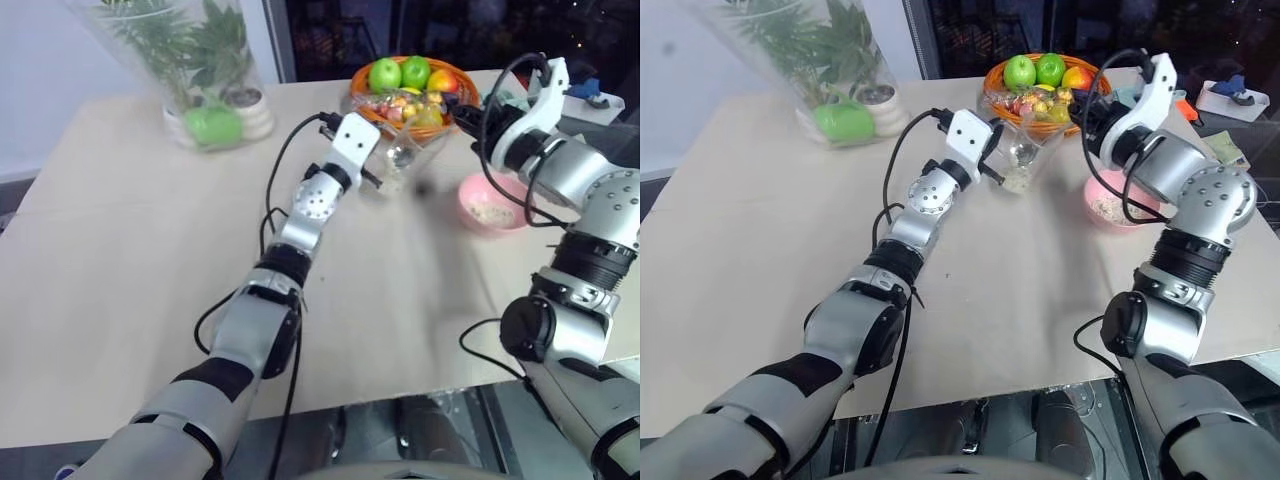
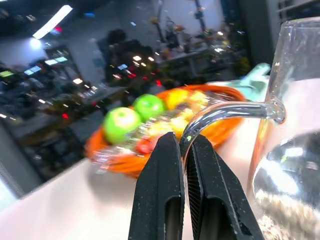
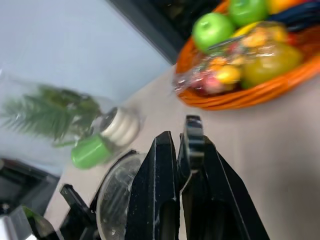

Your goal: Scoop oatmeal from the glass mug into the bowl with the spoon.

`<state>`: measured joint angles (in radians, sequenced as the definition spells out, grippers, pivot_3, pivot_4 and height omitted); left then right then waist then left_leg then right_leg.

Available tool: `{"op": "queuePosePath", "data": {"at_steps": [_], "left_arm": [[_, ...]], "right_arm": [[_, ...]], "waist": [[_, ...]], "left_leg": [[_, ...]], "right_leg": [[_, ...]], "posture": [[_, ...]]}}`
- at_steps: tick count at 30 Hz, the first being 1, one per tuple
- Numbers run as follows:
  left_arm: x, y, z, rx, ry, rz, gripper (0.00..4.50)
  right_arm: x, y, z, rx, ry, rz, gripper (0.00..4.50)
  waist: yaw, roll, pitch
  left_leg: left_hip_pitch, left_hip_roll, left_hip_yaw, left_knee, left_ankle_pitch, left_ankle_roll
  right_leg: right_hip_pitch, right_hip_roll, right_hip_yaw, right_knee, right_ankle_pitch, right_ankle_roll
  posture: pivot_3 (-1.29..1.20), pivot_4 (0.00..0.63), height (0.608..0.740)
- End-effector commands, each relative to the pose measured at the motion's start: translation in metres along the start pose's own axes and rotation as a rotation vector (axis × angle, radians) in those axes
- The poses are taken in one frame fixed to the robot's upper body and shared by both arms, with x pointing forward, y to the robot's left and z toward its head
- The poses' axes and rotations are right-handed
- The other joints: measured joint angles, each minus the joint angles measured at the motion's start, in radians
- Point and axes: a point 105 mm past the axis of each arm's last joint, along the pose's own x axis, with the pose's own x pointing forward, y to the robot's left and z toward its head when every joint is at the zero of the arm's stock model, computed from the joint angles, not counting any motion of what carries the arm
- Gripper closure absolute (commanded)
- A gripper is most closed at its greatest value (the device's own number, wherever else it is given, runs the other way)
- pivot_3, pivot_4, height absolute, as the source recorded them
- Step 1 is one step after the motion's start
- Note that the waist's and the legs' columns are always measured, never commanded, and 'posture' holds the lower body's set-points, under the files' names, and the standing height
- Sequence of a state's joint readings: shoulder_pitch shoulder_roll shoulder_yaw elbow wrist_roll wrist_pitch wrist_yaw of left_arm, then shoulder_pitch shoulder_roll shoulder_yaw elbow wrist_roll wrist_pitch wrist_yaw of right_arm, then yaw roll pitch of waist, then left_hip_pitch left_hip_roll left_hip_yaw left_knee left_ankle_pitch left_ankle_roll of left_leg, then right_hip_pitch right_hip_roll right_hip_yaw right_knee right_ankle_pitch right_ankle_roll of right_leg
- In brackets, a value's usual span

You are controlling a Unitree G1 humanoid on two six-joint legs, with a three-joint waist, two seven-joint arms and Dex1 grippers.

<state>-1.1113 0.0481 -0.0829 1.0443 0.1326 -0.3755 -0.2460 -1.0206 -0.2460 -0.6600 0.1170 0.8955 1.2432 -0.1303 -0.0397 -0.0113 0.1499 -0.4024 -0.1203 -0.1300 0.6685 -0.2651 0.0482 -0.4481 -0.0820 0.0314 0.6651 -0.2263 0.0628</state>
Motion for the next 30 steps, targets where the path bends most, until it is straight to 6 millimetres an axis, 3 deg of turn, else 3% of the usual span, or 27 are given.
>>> {"op": "queuePosePath", "data": {"at_steps": [1, 5, 13, 15, 17, 22, 26, 30], "left_arm": [[0.016, -0.018, 0.022, 0.023, -0.036, -0.083, 4.48], [0.023, -0.031, 0.023, 0.027, -0.004, -0.139, 4.48], [0.027, -0.037, 0.021, 0.054, 0.038, -0.168, 4.48], [0.027, -0.036, 0.024, 0.079, 0.024, -0.169, 4.48], [0.029, -0.036, 0.033, 0.087, -0.022, -0.163, 4.48], [0.032, -0.037, 0.048, 0.091, -0.088, -0.151, 4.48], [0.033, -0.037, 0.054, 0.085, -0.113, -0.143, 4.48], [0.033, -0.035, 0.059, 0.062, -0.134, -0.129, 4.48]], "right_arm": [[-0.014, 0.012, 0.035, 0.027, -0.097, 0.050, 4.50], [-0.023, 0.002, 0.047, 0.066, -0.128, 0.019, 4.50], [-0.033, -0.008, 0.053, 0.085, -0.152, -0.010, 4.50], [-0.034, -0.003, 0.048, -0.052, -0.133, -0.038, 4.50], [-0.028, 0.016, 0.032, -0.265, -0.072, -0.009, 4.50], [-0.013, 0.039, -0.008, -0.621, 0.035, 0.065, 4.50], [-0.007, 0.045, -0.026, -0.761, 0.067, 0.116, 4.50], [-0.006, 0.043, -0.031, -0.812, 0.070, 0.125, 4.50]], "waist": [[0.000, 0.000, 0.000], [-0.001, 0.000, 0.000], [-0.001, 0.000, 0.000], [0.000, 0.000, 0.000], [0.002, 0.000, 0.000], [-0.001, 0.000, 0.000], [0.001, 0.000, 0.000], [0.004, 0.000, 0.000]], "left_leg": [[0.000, 0.000, 0.000, 0.000, 0.000, 0.000], [0.000, 0.001, 0.002, 0.000, 0.000, 0.000], [0.000, 0.001, 0.004, 0.000, 0.000, 0.000], [0.000, 0.001, 0.005, 0.000, 0.000, 0.000], [0.000, 0.001, 0.005, 0.000, 0.000, 0.001], [0.000, 0.001, 0.007, 0.000, -0.001, 0.001], [0.001, 0.001, 0.008, 0.001, -0.001, 0.001], [0.001, 0.001, 0.007, 0.001, -0.001, 0.001]], "right_leg": [[0.000, 0.000, 0.000, 0.000, 0.000, 0.000], [-0.001, 0.000, 0.006, 0.001, 0.000, 0.000], [-0.002, 0.000, 0.009, 0.003, 0.000, 0.000], [-0.002, 0.000, 0.009, 0.003, 0.000, 0.000], [-0.002, 0.000, 0.009, 0.003, 0.000, 0.000], [-0.003, 0.001, 0.009, 0.004, 0.000, 0.000], [-0.003, 0.001, 0.008, 0.004, 0.000, 0.001], [-0.003, 0.001, 0.008, 0.004, 0.000, 0.001]], "posture": [[0.00, 0.150, 0.740], [0.00, 0.150, 0.740], [0.00, 0.150, 0.740], [0.00, 0.150, 0.740], [0.00, 0.150, 0.740], [0.00, 0.150, 0.740], [0.00, 0.150, 0.740], [0.00, 0.150, 0.740]]}}
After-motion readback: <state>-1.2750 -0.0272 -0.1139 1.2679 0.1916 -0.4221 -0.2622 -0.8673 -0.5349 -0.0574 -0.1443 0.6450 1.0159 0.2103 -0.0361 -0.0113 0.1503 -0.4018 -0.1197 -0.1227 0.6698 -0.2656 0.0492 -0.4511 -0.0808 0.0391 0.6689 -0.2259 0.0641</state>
